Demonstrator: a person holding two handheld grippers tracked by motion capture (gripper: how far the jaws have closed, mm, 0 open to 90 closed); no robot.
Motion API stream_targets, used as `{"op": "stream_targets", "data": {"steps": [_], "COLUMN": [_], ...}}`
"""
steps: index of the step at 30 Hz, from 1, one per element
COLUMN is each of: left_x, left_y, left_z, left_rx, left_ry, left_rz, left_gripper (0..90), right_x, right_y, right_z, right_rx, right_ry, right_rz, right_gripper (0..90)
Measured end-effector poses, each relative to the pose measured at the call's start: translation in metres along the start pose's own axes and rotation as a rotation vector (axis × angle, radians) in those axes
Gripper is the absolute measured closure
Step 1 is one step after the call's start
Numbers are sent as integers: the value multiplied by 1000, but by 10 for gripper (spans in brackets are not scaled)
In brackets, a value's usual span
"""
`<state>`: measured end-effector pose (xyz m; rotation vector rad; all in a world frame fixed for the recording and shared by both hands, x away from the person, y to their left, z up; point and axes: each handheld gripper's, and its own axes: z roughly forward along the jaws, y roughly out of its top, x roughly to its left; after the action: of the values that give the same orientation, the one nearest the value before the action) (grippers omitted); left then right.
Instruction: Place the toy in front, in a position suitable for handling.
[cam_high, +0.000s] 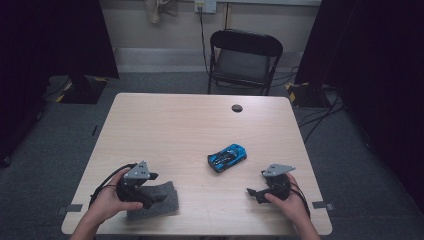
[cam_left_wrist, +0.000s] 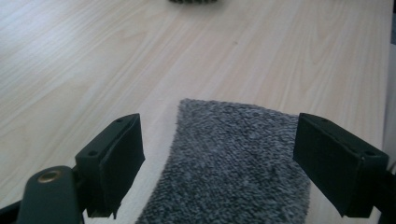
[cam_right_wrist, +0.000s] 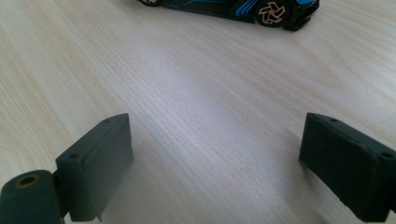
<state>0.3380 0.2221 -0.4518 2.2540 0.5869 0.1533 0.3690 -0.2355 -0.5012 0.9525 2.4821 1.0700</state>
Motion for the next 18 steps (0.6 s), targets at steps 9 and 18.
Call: {"op": "stream_targets", "data": {"steps": [9,18], "left_x": [-4,-4], "left_y": [-10,-17], "left_z": [19,29], "left_rx": [141,169], "left_ry": [-7,-23], "left_rz": [44,32], "left_gripper": [165,153], "right_x": [0,-2], "right_y": [0,1], "right_z": [0,-1], "right_rx": [0,-11], "right_ry": [0,7], "right_rz": [0,0], "right_gripper": [88,152]}}
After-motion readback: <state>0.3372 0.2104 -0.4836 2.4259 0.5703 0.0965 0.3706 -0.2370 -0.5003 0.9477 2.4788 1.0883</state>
